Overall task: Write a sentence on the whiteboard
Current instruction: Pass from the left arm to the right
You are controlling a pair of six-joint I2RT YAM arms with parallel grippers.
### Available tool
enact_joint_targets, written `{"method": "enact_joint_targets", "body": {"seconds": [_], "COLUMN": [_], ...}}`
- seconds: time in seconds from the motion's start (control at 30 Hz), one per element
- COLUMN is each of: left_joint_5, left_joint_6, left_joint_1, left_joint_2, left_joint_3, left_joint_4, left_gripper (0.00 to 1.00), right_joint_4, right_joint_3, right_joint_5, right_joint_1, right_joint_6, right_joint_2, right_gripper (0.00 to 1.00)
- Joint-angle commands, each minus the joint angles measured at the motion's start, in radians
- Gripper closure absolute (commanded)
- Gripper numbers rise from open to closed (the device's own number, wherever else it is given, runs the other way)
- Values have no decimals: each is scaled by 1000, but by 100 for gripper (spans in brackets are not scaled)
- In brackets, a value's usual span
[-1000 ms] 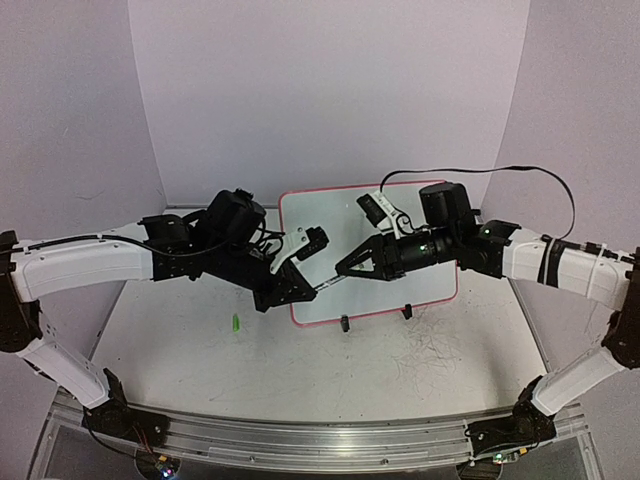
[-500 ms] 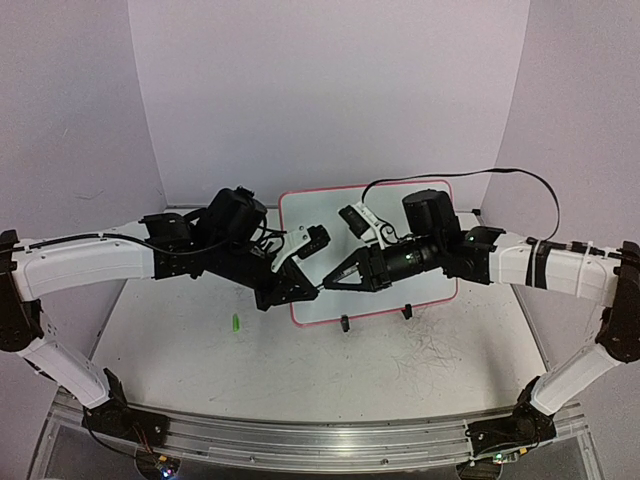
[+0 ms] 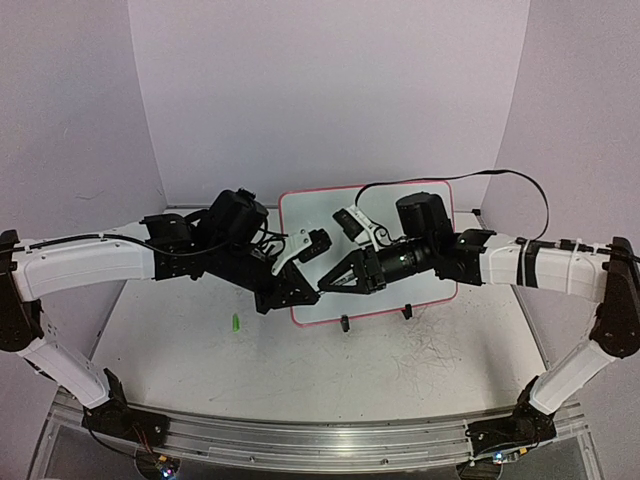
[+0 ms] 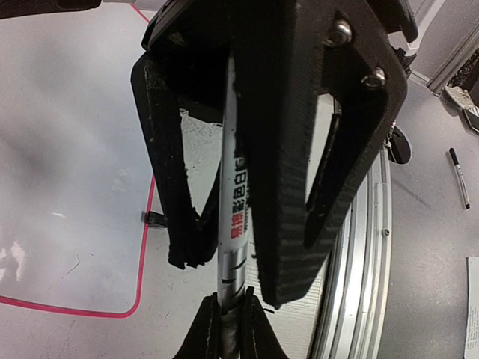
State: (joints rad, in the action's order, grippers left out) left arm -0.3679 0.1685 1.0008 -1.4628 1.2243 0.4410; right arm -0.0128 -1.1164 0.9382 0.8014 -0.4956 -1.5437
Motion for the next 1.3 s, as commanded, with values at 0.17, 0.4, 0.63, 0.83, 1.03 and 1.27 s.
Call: {"method": "enact_joint_targets", "body": {"seconds": [0.17, 0.4, 0.63, 0.83, 1.03, 1.27], "left_joint_5": [-24, -30, -28, 27, 66, 95], "left_joint_6": [33, 39, 43, -18, -88, -179], "left_joint_1": [4, 4, 4, 4, 2, -20], "left_joint_2": [-3, -3, -8, -9, 18, 115], "left_joint_3": [27, 35, 41, 65, 43, -90], "left_joint_4": [2, 20, 31, 33, 10, -133], "left_gripper": [100, 100, 100, 90, 37, 19], "right_joint_4": [-50, -2, 11, 11, 20, 40], "right_joint_3": [-11, -18, -30, -31, 8, 101], "right_joint_5": [100, 125, 141, 96, -134, -442], "right_joint_1": [8, 10, 10, 10, 8, -4], "right_joint_6": [24, 72, 86, 97, 141, 122], "right_joint_2": [-12, -23, -33, -9, 60, 179], "right_gripper": [80, 87, 100, 100, 100, 100]}}
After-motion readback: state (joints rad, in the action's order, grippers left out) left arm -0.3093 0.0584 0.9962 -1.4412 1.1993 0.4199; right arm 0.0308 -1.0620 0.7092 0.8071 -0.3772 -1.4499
